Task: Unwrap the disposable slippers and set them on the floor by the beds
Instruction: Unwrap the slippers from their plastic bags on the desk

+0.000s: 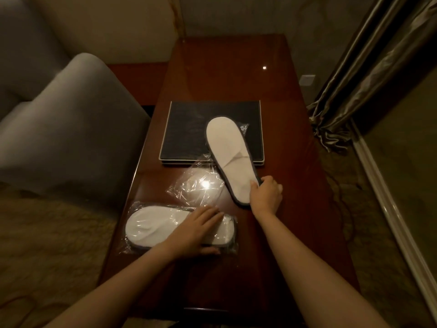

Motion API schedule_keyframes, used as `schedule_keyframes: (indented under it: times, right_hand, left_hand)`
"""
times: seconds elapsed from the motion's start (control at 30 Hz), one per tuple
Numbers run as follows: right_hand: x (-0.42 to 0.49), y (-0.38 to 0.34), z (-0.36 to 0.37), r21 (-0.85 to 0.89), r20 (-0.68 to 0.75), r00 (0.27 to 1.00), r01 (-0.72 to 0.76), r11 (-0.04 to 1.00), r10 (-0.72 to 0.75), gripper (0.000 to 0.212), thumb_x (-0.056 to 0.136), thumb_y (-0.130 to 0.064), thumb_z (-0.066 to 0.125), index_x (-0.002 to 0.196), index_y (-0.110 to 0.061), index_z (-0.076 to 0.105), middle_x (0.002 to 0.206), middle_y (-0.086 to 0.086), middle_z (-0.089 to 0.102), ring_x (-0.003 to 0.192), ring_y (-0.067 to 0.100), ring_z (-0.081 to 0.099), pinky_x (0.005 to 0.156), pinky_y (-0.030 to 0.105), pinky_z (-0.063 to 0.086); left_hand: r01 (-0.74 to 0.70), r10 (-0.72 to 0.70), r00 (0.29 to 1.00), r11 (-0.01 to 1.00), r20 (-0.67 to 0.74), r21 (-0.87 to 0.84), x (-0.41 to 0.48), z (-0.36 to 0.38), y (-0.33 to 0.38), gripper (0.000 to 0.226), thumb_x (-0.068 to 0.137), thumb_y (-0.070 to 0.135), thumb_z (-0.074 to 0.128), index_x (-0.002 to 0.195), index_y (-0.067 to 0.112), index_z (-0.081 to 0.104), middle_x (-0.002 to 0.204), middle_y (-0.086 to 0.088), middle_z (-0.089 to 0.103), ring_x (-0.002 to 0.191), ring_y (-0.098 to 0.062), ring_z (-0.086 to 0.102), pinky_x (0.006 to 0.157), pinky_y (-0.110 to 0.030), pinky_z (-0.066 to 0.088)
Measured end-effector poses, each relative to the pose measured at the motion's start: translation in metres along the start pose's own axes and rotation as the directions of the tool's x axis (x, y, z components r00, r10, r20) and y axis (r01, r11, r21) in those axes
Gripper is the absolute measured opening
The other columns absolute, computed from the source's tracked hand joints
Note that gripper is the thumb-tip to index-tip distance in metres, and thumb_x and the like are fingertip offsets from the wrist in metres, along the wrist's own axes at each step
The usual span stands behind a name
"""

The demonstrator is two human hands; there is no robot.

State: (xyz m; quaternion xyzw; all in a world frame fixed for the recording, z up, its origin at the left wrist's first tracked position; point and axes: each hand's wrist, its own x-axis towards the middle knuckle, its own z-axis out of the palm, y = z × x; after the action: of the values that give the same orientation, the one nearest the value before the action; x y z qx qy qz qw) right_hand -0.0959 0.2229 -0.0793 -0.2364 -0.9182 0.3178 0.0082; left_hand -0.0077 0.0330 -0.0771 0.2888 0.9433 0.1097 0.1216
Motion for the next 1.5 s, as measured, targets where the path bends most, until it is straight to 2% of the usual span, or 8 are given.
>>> schedule_keyframes:
  times: [0.1, 0.23, 0.43, 0.7, 0.97, 1.13, 1.33, 1.5]
  right_hand:
    - [-0.003, -0.002, -0.001, 0.011, -0.027, 0.999, 0.041, 0.999, -0.041, 0.030, 0.087, -0.022, 0.058, 0.114, -0.009, 0.052, 0.121, 0.012, 0.054, 0.114, 0.027, 0.047, 0.093, 0.037, 0.042]
    - [-0.015, 0.002, -0.015, 0.103, -0.064, 0.954, 0.298, 0.949, -0.293, 0.022, 0.088, -0.017, 0.056, 0.110, -0.013, 0.055, 0.112, 0.003, 0.055, 0.105, 0.014, 0.047, 0.082, 0.022, 0.040]
    - [-0.079, 0.042, -0.020, 0.121, 0.436, 0.672, 0.616, 0.779, -0.599, 0.028, 0.083, -0.031, 0.063, 0.106, -0.017, 0.059, 0.106, -0.001, 0.053, 0.099, 0.013, 0.048, 0.083, 0.021, 0.040]
    - [-0.084, 0.032, -0.031, 0.271, 0.349, 0.729, 0.524, 0.808, -0.589, 0.006, 0.083, -0.016, 0.064, 0.084, -0.014, 0.058, 0.090, -0.008, 0.045, 0.085, 0.009, 0.048, 0.075, 0.014, 0.038]
    - [-0.075, 0.008, -0.058, 0.362, 0.045, 0.745, 0.609, 0.706, -0.666, 0.009, 0.079, -0.009, 0.067, 0.074, -0.015, 0.063, 0.078, -0.008, 0.056, 0.077, 0.002, 0.051, 0.072, 0.005, 0.038]
    - [-0.063, -0.008, -0.073, 0.752, 0.100, 0.969, 0.075, 0.655, -0.226, 0.011, 0.081, -0.014, 0.066, 0.074, -0.022, 0.067, 0.074, -0.004, 0.066, 0.068, 0.003, 0.061, 0.061, 0.014, 0.049]
    - [-0.055, -0.007, -0.086, 0.812, 0.257, 0.958, -0.145, 0.566, -0.125, 0.007, 0.086, -0.013, 0.061, 0.088, -0.011, 0.067, 0.075, 0.003, 0.064, 0.071, 0.012, 0.060, 0.061, 0.019, 0.049]
    - [-0.050, -0.020, -0.107, 0.635, 0.204, 0.880, 0.215, 0.742, -0.430, 0.017, 0.085, -0.032, 0.060, 0.100, -0.035, 0.056, 0.095, -0.012, 0.062, 0.086, 0.001, 0.058, 0.062, 0.011, 0.047]
  left_hand:
    - [0.057, -0.069, 0.990, 0.993, 0.124, 0.100, 0.000, 0.009, -0.004, 0.111, 0.065, 0.076, 0.053, 0.149, 0.015, 0.012, 0.158, -0.008, 0.016, 0.147, -0.025, 0.006, 0.120, -0.043, 0.000]
    - [0.009, -0.031, 0.996, 0.970, 0.084, 0.242, 0.005, 0.007, -0.002, 0.108, 0.063, 0.068, 0.063, 0.146, 0.011, 0.025, 0.148, -0.012, 0.037, 0.141, -0.029, 0.027, 0.119, -0.050, 0.008]
    - [-0.011, 0.015, 0.999, 0.993, -0.036, 0.116, 0.009, 0.001, 0.004, 0.097, 0.057, 0.055, 0.071, 0.134, 0.002, 0.043, 0.127, -0.014, 0.055, 0.126, -0.029, 0.046, 0.117, -0.049, 0.011]
    - [0.071, -0.077, 0.989, 0.996, -0.126, -0.049, 0.006, -0.015, 0.016, 0.093, 0.055, 0.057, 0.065, 0.129, 0.003, 0.047, 0.120, -0.013, 0.056, 0.117, -0.028, 0.050, 0.116, -0.038, 0.006]
    - [0.184, -0.232, 0.943, 0.961, -0.239, -0.206, 0.012, -0.049, 0.031, 0.096, 0.052, 0.060, 0.066, 0.132, 0.013, 0.041, 0.120, -0.006, 0.049, 0.109, -0.023, 0.050, 0.095, -0.031, 0.043]
    - [0.192, -0.271, 0.929, 0.936, -0.253, -0.296, 0.014, -0.079, 0.029, 0.098, 0.051, 0.061, 0.065, 0.135, 0.019, 0.035, 0.132, -0.001, 0.040, 0.117, -0.018, 0.046, 0.101, -0.033, 0.043]
    - [0.218, -0.286, 0.908, 0.947, -0.306, -0.237, 0.013, -0.095, 0.031, 0.101, 0.052, 0.056, 0.070, 0.137, 0.018, 0.032, 0.136, -0.002, 0.038, 0.118, -0.019, 0.045, 0.102, -0.036, 0.043]
    - [0.190, -0.222, 0.912, 0.974, -0.344, -0.125, 0.009, -0.100, 0.032, 0.100, 0.052, 0.054, 0.071, 0.137, 0.018, 0.033, 0.134, -0.003, 0.040, 0.115, -0.022, 0.047, 0.098, -0.039, 0.045]
